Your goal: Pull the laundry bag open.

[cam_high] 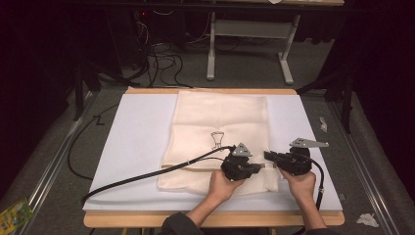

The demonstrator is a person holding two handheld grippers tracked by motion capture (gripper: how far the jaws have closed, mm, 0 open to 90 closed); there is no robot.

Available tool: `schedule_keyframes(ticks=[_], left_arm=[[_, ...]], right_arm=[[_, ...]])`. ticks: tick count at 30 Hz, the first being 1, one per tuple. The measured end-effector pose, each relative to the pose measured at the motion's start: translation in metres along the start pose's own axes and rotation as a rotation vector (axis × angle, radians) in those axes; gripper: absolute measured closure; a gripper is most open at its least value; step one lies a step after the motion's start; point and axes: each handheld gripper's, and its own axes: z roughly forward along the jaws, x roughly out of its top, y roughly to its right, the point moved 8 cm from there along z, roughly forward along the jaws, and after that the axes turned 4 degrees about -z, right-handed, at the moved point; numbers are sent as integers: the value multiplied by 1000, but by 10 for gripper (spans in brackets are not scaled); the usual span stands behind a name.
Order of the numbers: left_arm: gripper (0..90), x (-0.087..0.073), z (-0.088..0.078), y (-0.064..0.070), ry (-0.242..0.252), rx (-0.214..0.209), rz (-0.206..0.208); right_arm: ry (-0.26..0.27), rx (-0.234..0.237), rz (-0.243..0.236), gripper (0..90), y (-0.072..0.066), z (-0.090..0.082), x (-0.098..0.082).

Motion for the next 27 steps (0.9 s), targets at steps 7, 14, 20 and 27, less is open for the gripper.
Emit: schedule_keyframes(ticks=[7, 14, 20, 27], left_arm=[[870, 0, -1, 0, 1, 2, 2], [870, 1, -4, 0, 6, 7, 10], [871, 1, -5, -1, 4, 11, 14], [871, -1, -4, -1, -1, 20, 13]], right_arm=[[-4, -3, -4, 882, 0, 1, 0], [-8, -13, -18, 882, 1, 1, -1], [-19, -19, -23, 882, 1, 1, -4], [-21, -18, -24, 882, 2, 1, -4]])
